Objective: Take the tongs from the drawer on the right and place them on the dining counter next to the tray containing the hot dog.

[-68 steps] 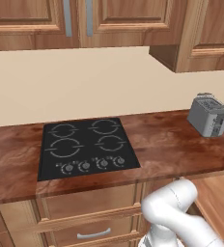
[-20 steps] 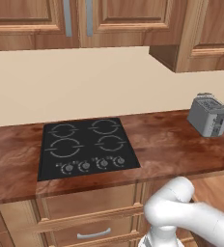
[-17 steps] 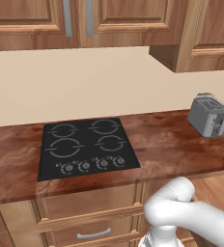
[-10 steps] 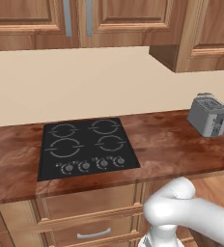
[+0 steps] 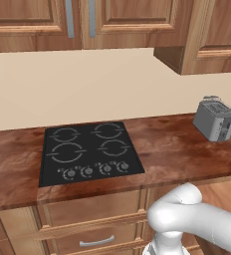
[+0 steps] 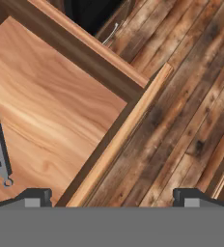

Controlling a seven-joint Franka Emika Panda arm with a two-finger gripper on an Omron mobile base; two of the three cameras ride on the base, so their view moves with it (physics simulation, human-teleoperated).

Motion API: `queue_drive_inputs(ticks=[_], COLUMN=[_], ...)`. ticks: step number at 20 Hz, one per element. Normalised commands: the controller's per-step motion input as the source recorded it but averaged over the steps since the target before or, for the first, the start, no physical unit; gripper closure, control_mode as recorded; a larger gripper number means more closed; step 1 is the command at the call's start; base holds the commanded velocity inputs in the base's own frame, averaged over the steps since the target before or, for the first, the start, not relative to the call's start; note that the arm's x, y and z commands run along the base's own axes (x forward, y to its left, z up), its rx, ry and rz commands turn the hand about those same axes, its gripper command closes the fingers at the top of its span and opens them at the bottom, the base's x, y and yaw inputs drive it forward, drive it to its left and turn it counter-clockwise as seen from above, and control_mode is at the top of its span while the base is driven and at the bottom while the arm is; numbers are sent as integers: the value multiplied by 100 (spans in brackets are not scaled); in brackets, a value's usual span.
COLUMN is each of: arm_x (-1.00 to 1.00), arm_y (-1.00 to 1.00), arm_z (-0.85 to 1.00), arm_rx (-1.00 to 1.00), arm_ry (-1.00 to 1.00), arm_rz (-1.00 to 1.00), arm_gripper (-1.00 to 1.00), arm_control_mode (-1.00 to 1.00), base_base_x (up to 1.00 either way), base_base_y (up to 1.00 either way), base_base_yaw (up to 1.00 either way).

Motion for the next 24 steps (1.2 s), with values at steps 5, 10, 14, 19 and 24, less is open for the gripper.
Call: queue_drive_inputs(ticks=[5, 10, 14, 19, 24], arm_x=[14, 8, -13, -12, 2], arm_y=[37, 19, 5, 9, 45], arm_z=[8, 0, 26, 88, 9], arm_rx=[0, 0, 0, 0, 0], arm_ry=[-5, -4, 2, -5, 6], arm_rz=[42, 32, -1, -1, 0], arm_gripper=[-100, -100, -100, -100, -100], arm_control_mode=[-100, -100, -100, -100, -100], base_base_x=[0, 0, 0, 0, 0], base_base_y=[0, 0, 0, 0, 0], base_base_yaw=[0, 0, 0, 0, 0])
